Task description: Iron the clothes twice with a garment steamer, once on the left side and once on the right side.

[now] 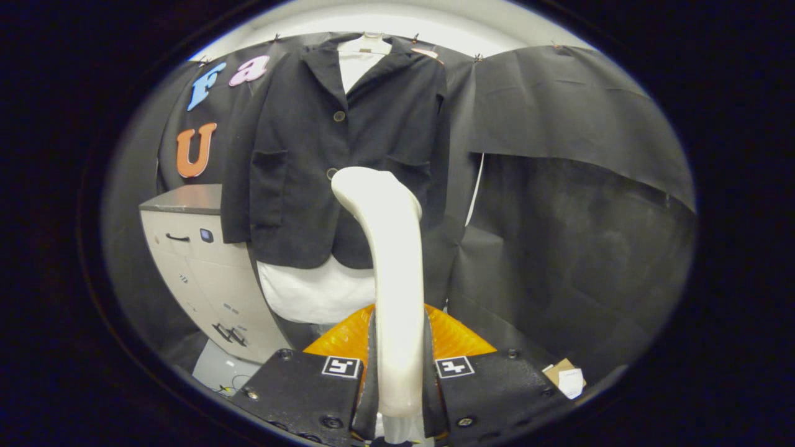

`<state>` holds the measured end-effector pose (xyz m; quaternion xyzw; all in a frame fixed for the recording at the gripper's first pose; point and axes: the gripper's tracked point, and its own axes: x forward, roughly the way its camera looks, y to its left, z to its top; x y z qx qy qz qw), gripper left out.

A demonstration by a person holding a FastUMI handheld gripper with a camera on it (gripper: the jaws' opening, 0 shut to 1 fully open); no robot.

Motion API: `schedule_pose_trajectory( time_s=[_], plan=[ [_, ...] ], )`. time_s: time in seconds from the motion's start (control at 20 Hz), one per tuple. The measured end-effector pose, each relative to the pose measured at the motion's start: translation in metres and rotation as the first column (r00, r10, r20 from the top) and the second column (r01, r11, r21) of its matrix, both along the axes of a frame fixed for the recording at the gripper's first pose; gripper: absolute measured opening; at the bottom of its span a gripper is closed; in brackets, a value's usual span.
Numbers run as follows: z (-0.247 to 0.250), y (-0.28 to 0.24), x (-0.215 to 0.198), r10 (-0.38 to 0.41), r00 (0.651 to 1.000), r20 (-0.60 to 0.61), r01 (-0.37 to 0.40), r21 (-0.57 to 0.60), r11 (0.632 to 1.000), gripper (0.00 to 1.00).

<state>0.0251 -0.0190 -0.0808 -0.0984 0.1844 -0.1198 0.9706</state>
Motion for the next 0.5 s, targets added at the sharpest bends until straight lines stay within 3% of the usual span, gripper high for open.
schedule_pose_trajectory(
  time_s=[0.5],
  plan=[
    [0.083, 0.007, -0.055, 0.120, 0.982, 0.147, -0.124, 0.018, 0.992, 0.31]
  ],
)
